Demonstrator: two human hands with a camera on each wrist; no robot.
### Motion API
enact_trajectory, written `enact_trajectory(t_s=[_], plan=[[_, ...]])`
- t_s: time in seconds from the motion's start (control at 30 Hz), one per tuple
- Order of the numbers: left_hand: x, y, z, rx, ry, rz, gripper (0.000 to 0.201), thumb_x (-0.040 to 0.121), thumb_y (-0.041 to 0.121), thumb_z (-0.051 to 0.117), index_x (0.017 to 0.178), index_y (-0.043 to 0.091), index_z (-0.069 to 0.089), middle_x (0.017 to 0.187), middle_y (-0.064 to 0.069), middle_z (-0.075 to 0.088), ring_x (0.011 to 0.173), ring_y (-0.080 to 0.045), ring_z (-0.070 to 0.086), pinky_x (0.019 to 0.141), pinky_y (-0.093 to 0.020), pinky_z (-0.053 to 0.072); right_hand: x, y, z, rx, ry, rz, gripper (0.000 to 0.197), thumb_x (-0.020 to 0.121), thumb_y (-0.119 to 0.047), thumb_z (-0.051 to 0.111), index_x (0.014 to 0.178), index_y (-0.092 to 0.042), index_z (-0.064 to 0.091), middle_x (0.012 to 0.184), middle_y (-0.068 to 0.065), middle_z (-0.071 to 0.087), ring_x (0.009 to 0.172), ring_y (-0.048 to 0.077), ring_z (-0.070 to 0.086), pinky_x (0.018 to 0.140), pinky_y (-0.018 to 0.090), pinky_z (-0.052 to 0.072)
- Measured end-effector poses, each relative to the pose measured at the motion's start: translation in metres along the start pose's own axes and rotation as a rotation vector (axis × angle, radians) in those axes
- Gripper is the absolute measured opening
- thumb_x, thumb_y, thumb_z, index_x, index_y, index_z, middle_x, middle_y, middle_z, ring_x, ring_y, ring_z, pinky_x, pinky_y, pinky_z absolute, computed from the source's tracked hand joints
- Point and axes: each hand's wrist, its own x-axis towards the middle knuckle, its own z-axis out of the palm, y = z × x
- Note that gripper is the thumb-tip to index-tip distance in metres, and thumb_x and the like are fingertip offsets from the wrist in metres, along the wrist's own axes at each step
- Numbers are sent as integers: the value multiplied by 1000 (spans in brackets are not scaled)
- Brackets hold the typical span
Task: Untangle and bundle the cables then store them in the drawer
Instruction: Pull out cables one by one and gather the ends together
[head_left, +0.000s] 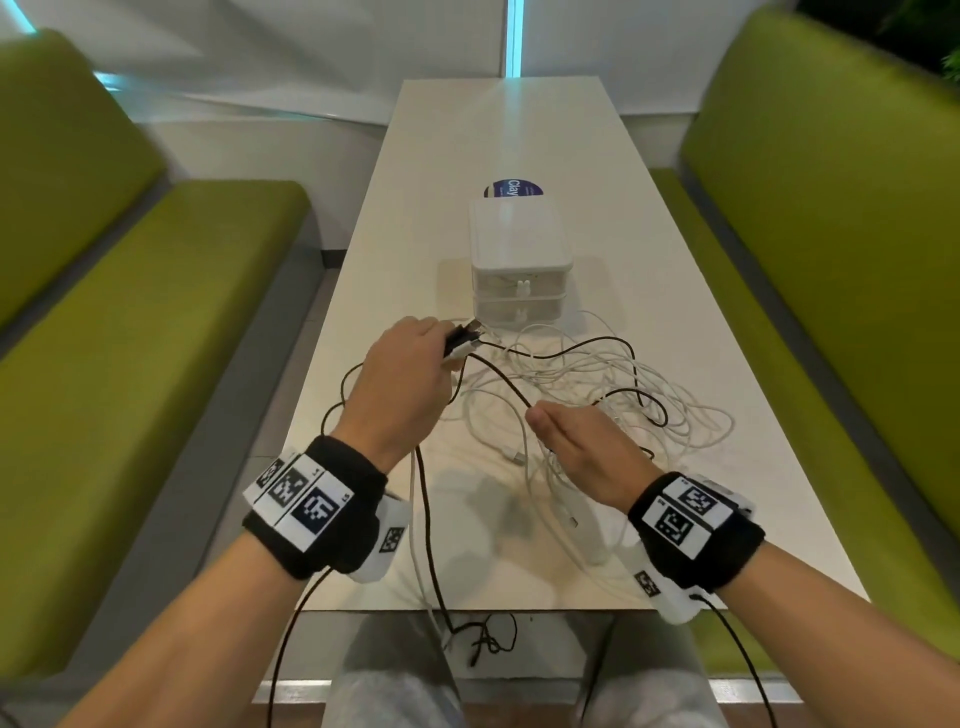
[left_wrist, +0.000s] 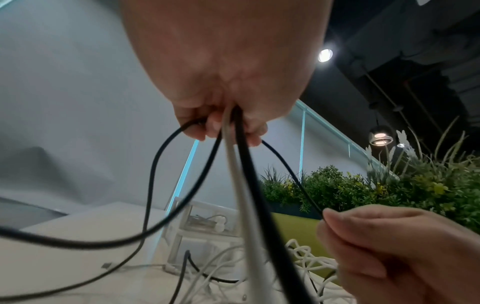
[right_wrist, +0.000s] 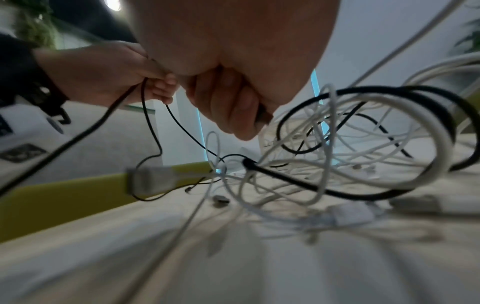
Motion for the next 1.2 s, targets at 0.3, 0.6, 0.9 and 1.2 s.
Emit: enact_trajectory(t_s=[0.3, 0.6, 0.9, 1.2], plan=[[-13, 13, -10, -178, -273, 135, 21, 99, 25, 45, 89, 22, 62, 81, 9, 57, 70, -4, 49, 62, -19, 32, -27, -17, 7, 255, -438, 53, 29, 96, -29, 51, 82, -15, 72, 79, -3, 66, 72, 8, 56, 70, 24, 44], [-32, 25, -13, -269, -427, 174, 19, 102, 26, 43, 97, 34, 59, 82, 14, 72, 71, 9, 58, 65, -12, 40, -36, -31, -2, -73, -607, 46, 35, 79, -5, 53, 97, -23, 77, 76, -17, 69, 70, -3, 58, 69, 13, 43], [-48, 42, -32, -715, -319, 46, 30, 103, 28, 37, 84, 26, 60, 56, -9, 60, 49, -26, 58, 56, -35, 52, -24, -37, -16, -172, -190, -45, 29, 90, -11, 53, 112, -25, 68, 87, -14, 66, 70, 4, 60, 69, 17, 41], [-58, 60, -54, -1046, -253, 3, 37, 103, 33, 32, 85, 11, 55, 52, -12, 38, 31, -21, 35, 36, -34, 36, -22, -102, 4, -50, -400, -164, 25, 85, -11, 62, 84, -35, 54, 92, -21, 55, 85, 0, 50, 79, 8, 38]])
